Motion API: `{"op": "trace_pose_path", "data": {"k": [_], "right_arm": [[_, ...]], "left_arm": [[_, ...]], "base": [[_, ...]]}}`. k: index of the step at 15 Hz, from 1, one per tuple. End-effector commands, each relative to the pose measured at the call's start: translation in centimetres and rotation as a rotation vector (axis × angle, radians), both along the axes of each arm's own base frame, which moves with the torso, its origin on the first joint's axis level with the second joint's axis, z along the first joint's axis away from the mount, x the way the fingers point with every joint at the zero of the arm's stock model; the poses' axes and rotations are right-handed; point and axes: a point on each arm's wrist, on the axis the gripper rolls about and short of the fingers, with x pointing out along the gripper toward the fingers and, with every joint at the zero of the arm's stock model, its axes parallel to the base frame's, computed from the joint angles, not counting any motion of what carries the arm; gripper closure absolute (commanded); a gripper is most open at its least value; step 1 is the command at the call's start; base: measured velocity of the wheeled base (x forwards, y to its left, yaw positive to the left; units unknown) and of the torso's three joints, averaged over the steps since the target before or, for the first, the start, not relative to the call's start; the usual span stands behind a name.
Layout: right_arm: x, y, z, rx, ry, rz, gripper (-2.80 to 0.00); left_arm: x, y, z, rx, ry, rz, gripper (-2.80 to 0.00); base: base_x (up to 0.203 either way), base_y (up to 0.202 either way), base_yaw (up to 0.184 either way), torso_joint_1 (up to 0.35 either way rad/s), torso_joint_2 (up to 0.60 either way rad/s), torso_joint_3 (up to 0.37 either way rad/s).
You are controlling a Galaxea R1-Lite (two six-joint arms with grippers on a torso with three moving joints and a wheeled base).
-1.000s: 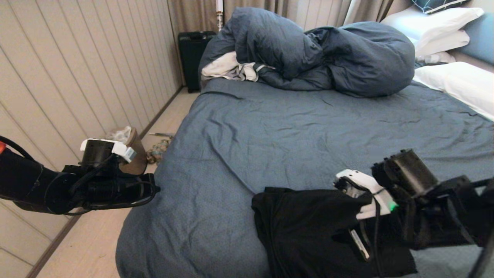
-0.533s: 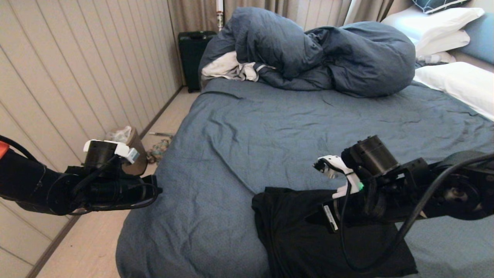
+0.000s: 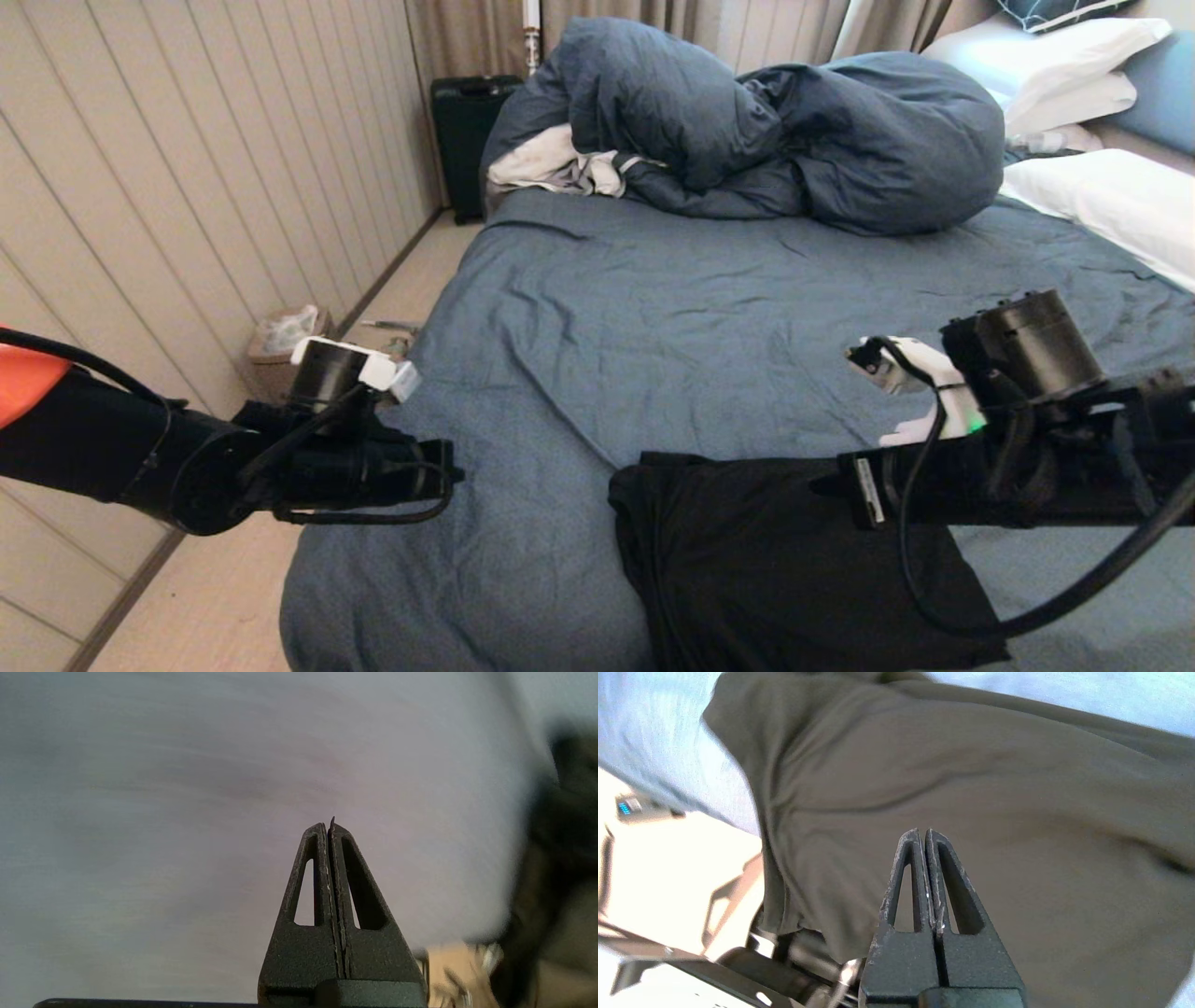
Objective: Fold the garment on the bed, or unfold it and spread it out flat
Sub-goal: Fold the black T-shirt
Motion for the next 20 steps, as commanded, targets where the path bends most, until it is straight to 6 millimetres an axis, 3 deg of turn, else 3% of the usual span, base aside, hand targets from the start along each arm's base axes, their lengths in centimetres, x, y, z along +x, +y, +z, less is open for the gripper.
{"op": "trace_pose_path", "data": {"k": [1, 2, 3, 6, 16, 20], "right_arm": [[-0.3, -1.8, 0.7, 0.027, -0.021, -0.058, 0.0], [0.0, -2.8, 0.8, 0.046, -0.02, -0.086, 0.0], [0.3, -3.6, 0.8, 0.061, -0.019, -0.103, 0.0], [0.9, -4.7, 0.7, 0.064, -0.013, -0.141, 0.0], [1.3, -4.7, 0.2, 0.054, 0.006, -0.145, 0.0], [1.5, -5.1, -0.1, 0.05, 0.012, -0.157, 0.0]], "left_arm": [[-0.9, -3.2, 1.3, -0.001, -0.018, -0.094, 0.0], [-1.8, -5.0, 2.1, 0.007, -0.018, -0.148, -0.96], [-2.6, -6.8, 2.9, 0.012, -0.023, -0.197, -2.8], [-4.6, -10.3, 4.1, 0.039, 0.005, -0.309, -2.8], [-4.0, -17.9, -1.0, 0.096, -0.073, -0.455, -2.8], [-3.7, -19.3, -3.1, 0.122, -0.052, -0.466, -2.8]], "base": [[0.0, 0.0, 0.0, 0.0, 0.0, 0.0], [0.0, 0.0, 0.0, 0.0, 0.0, 0.0], [0.0, 0.0, 0.0, 0.0, 0.0, 0.0], [0.0, 0.0, 0.0, 0.0, 0.0, 0.0], [0.0, 0.0, 0.0, 0.0, 0.0, 0.0], [0.0, 0.0, 0.0, 0.0, 0.0, 0.0]]}}
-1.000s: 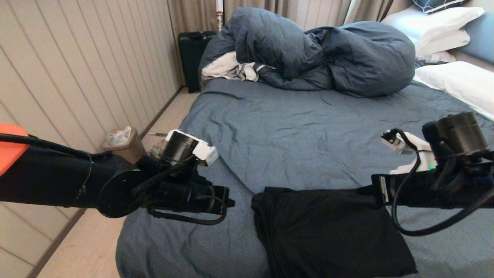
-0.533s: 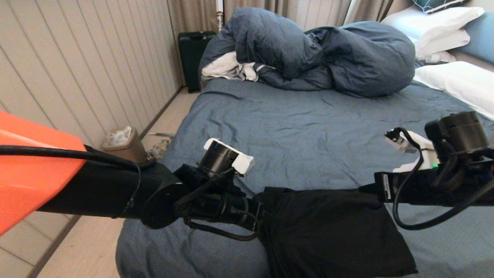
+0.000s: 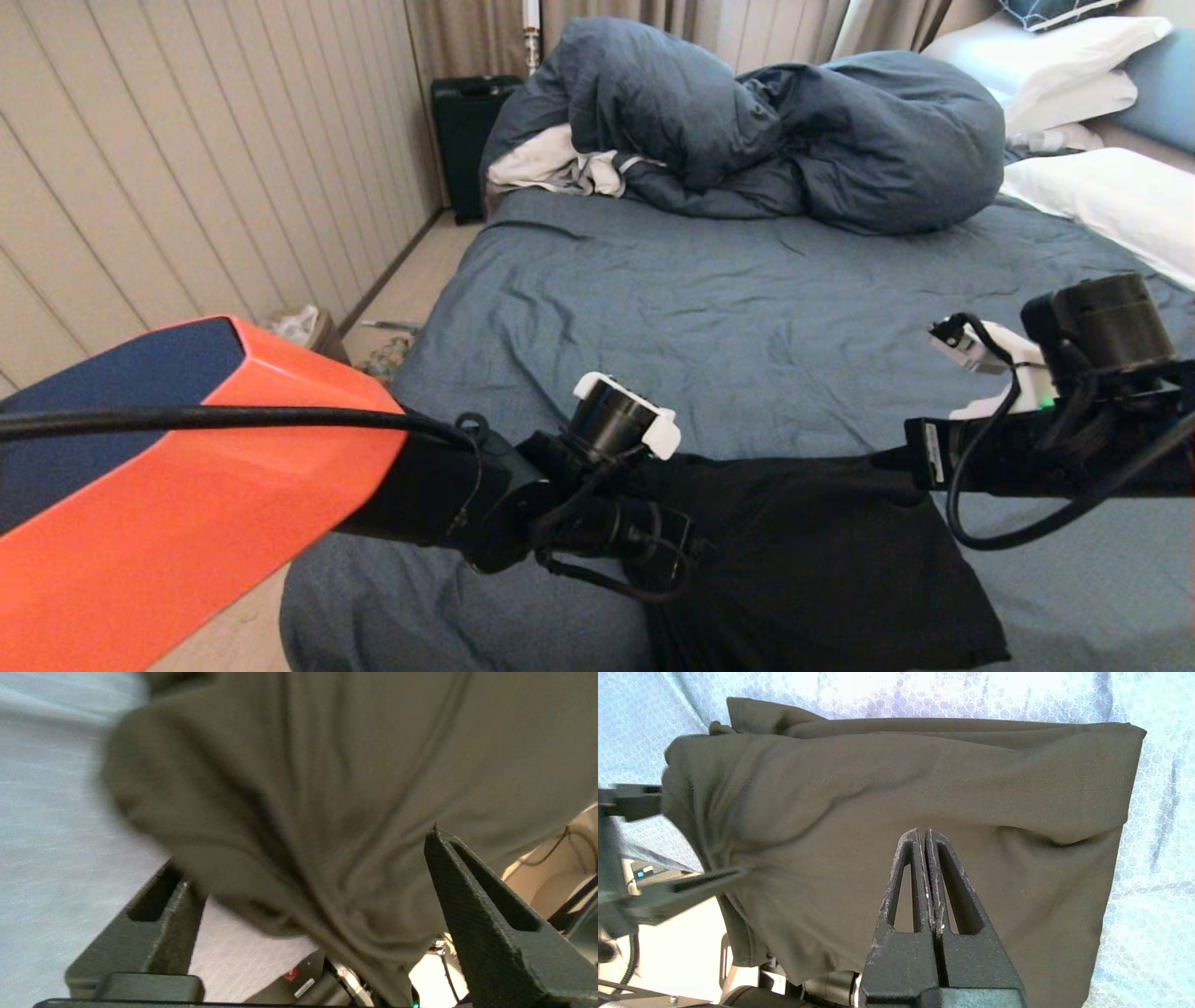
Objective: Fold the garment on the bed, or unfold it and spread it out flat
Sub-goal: Fold the black T-shirt
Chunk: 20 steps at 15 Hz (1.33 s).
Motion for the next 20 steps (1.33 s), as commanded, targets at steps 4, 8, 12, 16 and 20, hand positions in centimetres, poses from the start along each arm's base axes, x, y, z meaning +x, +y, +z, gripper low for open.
{"op": "trace_pose_path", "data": {"k": [4, 8, 12, 16, 20], "right_arm": [[0.3, 0.0, -0.5, -0.005, 0.016, 0.004, 0.0], [0.6, 0.0, -0.7, -0.003, 0.006, 0.0, 0.0], [0.8, -0.1, -0.8, -0.004, 0.014, -0.007, 0.0], [0.9, -0.4, -0.8, -0.003, 0.012, -0.018, 0.0], [0.9, -0.4, -0.8, -0.004, 0.011, -0.019, 0.0]], "left_arm": [[0.6, -0.9, -2.6, 0.038, 0.025, 0.003, -2.8], [0.8, -1.4, -2.3, 0.037, -0.005, 0.01, 0.0], [1.2, -1.8, -0.5, 0.0, -0.044, 0.004, 0.0], [1.4, -1.9, 0.3, -0.017, -0.058, 0.007, 0.0], [2.5, -1.8, 2.8, -0.032, -0.081, 0.024, 0.0]], "base": [[0.0, 0.0, 0.0, 0.0, 0.0, 0.0], [0.0, 0.0, 0.0, 0.0, 0.0, 0.0], [0.0, 0.0, 0.0, 0.0, 0.0, 0.0], [0.0, 0.0, 0.0, 0.0, 0.0, 0.0], [0.0, 0.0, 0.0, 0.0, 0.0, 0.0]]}}
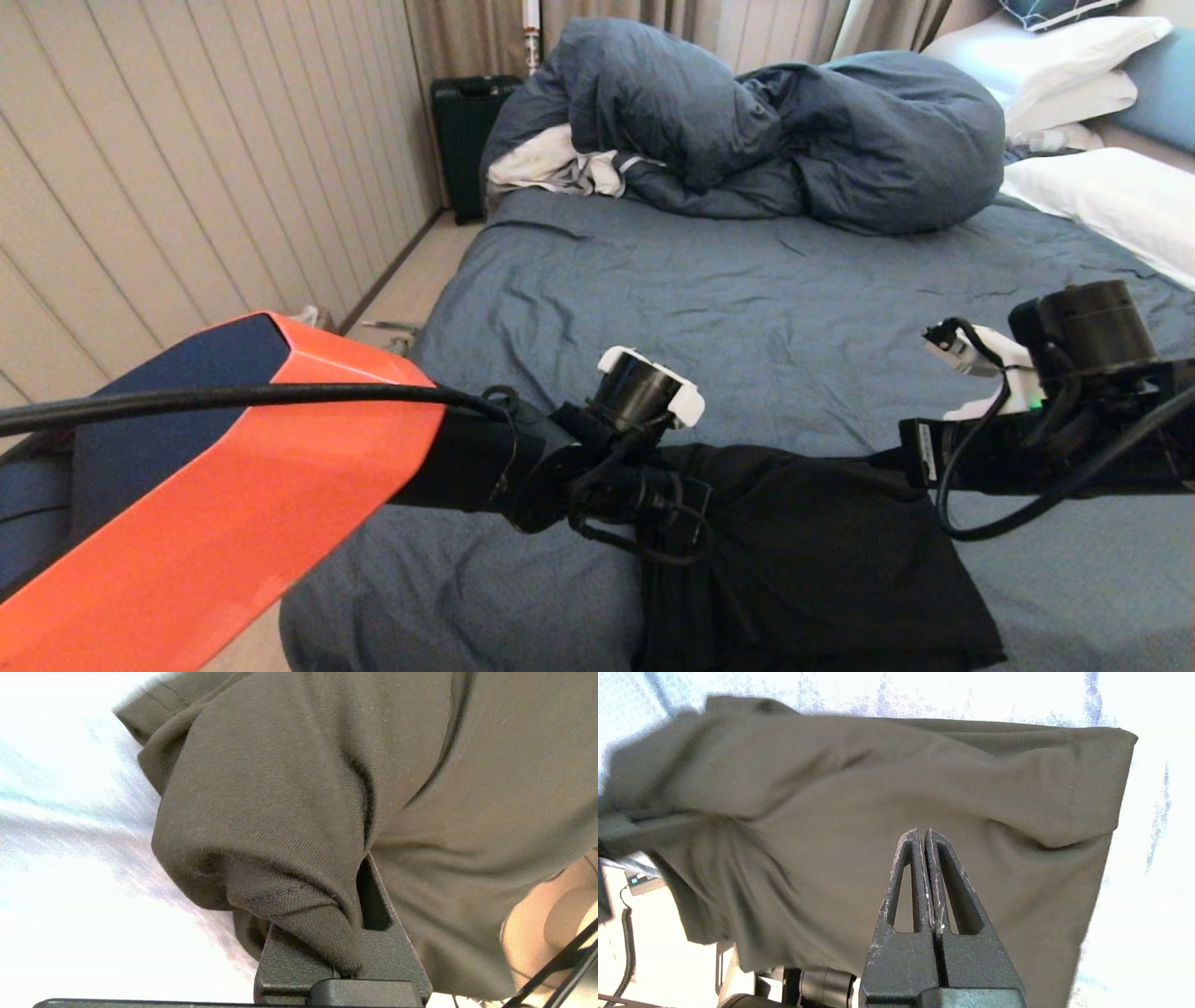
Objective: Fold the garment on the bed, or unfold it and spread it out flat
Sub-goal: Fold the black T-shirt
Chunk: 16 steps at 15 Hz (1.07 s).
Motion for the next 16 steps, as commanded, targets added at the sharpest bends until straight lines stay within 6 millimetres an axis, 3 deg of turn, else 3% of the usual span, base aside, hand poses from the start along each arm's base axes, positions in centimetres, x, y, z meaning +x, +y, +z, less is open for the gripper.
{"op": "trace_pose_path", "data": {"k": [1, 4, 9, 13, 16], "right_arm": [[0.0, 0.0, 0.0, 0.002, 0.002, -0.001, 0.0], [0.0, 0.0, 0.0, 0.001, 0.0, 0.0, 0.0], [0.0, 0.0, -0.1, 0.0, 0.005, 0.002, 0.0], [0.0, 0.0, -0.2, 0.0, 0.008, 0.002, 0.0], [0.1, 0.1, -0.3, 0.0, 0.011, 0.003, 0.0]], "left_arm": [[0.6, 0.1, 1.7, -0.028, -0.03, 0.008, 0.0], [1.5, 1.0, 4.0, -0.041, -0.087, 0.012, 0.0], [3.5, 1.6, 5.9, -0.053, -0.126, 0.056, 0.0], [4.4, 1.7, 4.3, -0.003, -0.131, 0.088, 0.0], [4.6, 1.7, 4.3, 0.001, -0.14, 0.086, 0.0]], "base": [[0.0, 0.0, 0.0, 0.0, 0.0, 0.0], [0.0, 0.0, 0.0, 0.0, 0.0, 0.0], [0.0, 0.0, 0.0, 0.0, 0.0, 0.0], [0.0, 0.0, 0.0, 0.0, 0.0, 0.0], [0.0, 0.0, 0.0, 0.0, 0.0, 0.0]]}}
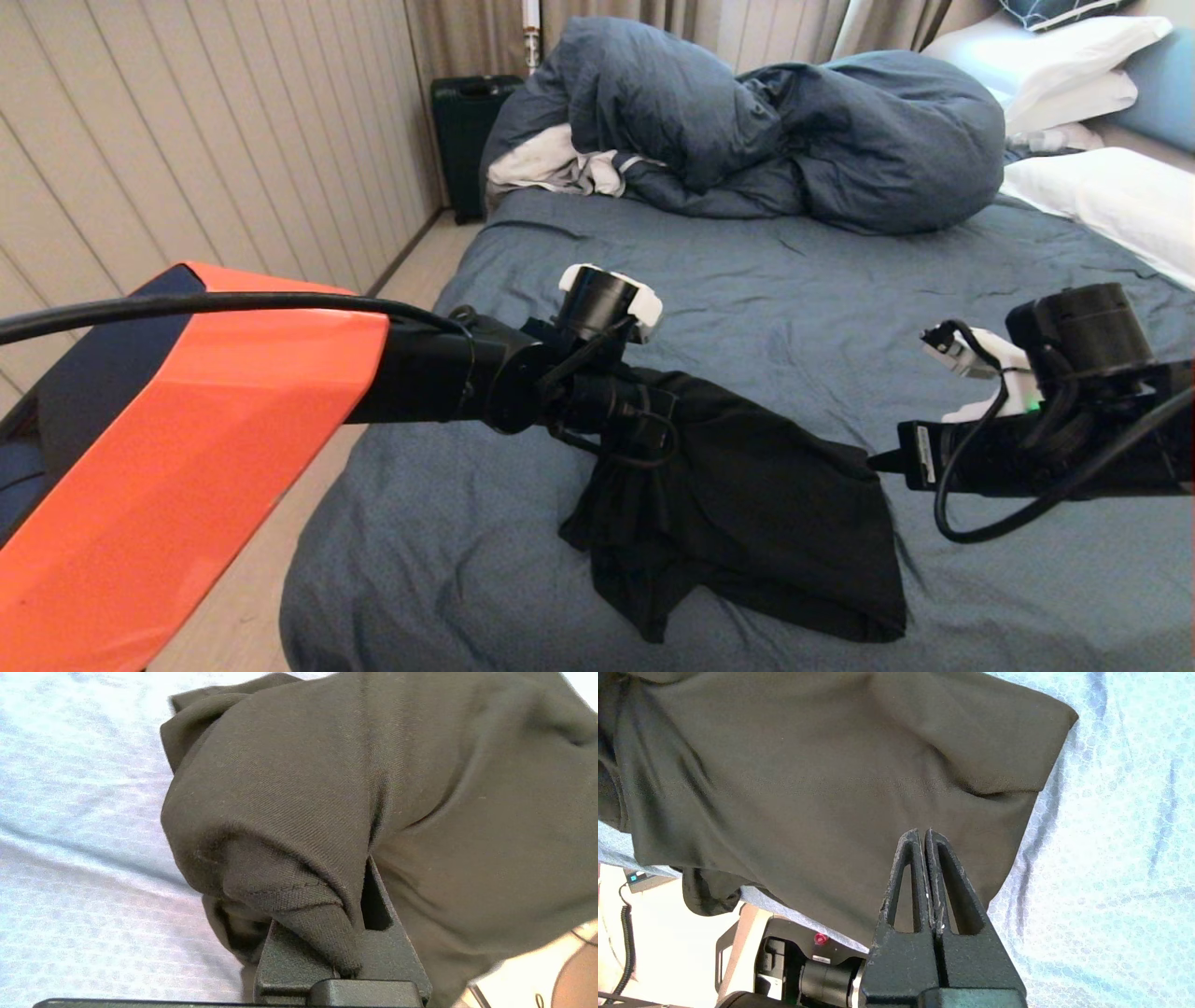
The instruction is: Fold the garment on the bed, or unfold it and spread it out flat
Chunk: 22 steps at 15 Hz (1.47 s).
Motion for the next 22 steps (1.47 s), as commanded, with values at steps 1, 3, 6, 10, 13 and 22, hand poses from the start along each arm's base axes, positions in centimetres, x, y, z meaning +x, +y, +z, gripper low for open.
{"op": "trace_pose_path", "data": {"k": [1, 3, 6, 10, 13, 22], "right_arm": [[0.1, 0.0, -0.1, 0.001, 0.003, 0.001, 0.0], [0.1, 0.0, -0.1, 0.001, 0.003, 0.001, 0.0], [0.1, 0.0, -0.1, 0.001, 0.003, 0.0, 0.0], [-0.1, 0.0, 0.0, 0.002, -0.001, 0.001, 0.0], [-0.1, 0.1, 0.2, 0.006, -0.005, 0.005, 0.0], [-0.3, 5.5, -0.7, 0.099, 0.034, 0.109, 0.0]], "left_arm": [[0.0, 0.0, -0.3, 0.007, 0.003, 0.001, 0.0], [0.1, 0.0, 0.0, 0.005, -0.006, 0.011, -2.8], [-1.0, 0.8, 1.8, -0.015, -0.019, 0.012, -2.8], [-3.2, 3.0, 3.6, -0.011, -0.024, 0.014, -2.8], [-3.9, 6.4, 2.8, 0.048, 0.006, 0.087, -2.8], [-9.2, 14.2, 3.2, 0.009, 0.098, 0.152, 0.0]], "base": [[0.0, 0.0, 0.0, 0.0, 0.0, 0.0], [0.0, 0.0, 0.0, 0.0, 0.0, 0.0], [0.0, 0.0, 0.0, 0.0, 0.0, 0.0], [0.0, 0.0, 0.0, 0.0, 0.0, 0.0], [0.0, 0.0, 0.0, 0.0, 0.0, 0.0], [0.0, 0.0, 0.0, 0.0, 0.0, 0.0]]}}
